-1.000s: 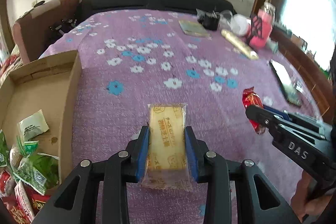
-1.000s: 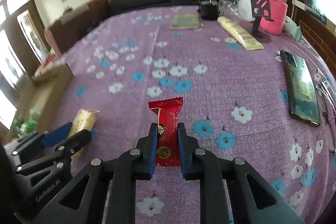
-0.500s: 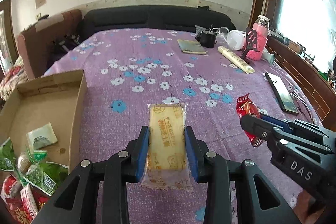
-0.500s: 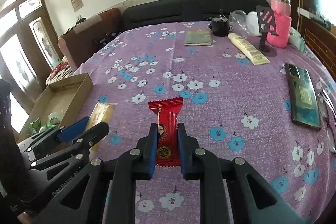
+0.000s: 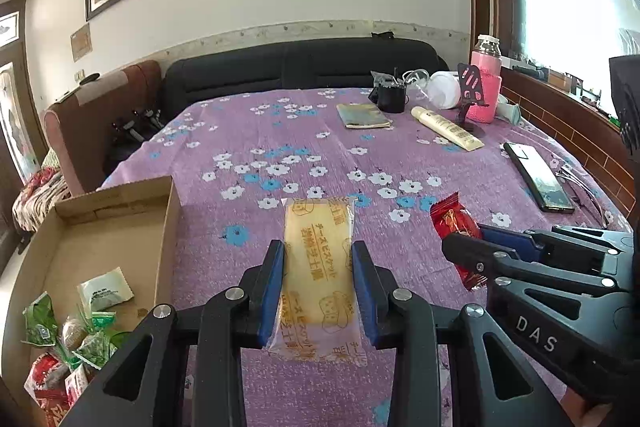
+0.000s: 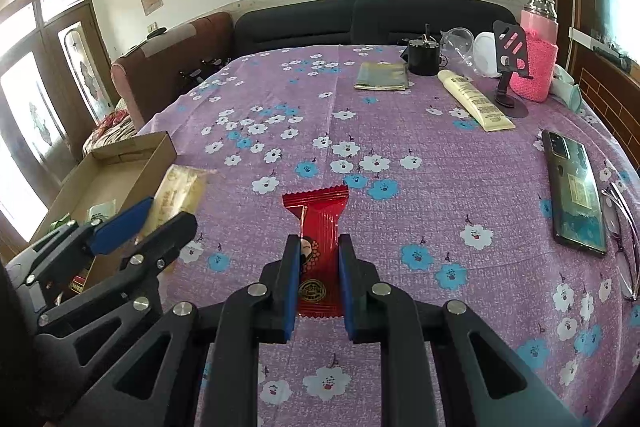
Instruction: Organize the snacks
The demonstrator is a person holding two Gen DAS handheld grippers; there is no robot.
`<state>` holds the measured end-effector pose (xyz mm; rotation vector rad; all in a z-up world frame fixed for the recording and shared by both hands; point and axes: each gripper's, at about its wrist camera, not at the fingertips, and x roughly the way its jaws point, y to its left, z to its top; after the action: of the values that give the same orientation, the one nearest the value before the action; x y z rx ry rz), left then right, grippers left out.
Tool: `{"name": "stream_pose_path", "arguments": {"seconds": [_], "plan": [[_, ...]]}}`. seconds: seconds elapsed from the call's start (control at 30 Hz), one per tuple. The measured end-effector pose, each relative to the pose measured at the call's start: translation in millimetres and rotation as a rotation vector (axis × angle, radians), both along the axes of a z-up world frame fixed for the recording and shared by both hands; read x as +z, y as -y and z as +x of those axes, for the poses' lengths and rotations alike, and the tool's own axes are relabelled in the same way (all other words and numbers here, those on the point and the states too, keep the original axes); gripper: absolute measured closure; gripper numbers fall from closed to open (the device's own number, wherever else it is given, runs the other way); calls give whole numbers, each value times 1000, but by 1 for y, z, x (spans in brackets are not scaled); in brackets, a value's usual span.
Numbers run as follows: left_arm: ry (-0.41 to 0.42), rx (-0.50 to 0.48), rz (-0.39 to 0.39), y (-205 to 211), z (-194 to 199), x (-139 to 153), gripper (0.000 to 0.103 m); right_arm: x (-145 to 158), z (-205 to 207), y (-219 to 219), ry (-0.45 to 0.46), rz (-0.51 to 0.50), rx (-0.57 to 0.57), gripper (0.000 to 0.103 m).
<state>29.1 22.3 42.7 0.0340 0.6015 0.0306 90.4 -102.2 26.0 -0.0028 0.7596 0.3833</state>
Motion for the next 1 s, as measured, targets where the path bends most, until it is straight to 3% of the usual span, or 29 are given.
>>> {"name": "stream_pose_path", "arguments": {"seconds": [1.0], "plan": [[43,9,54,6,-8,3,68,0,0,2,9,-4,-5,86]]}}
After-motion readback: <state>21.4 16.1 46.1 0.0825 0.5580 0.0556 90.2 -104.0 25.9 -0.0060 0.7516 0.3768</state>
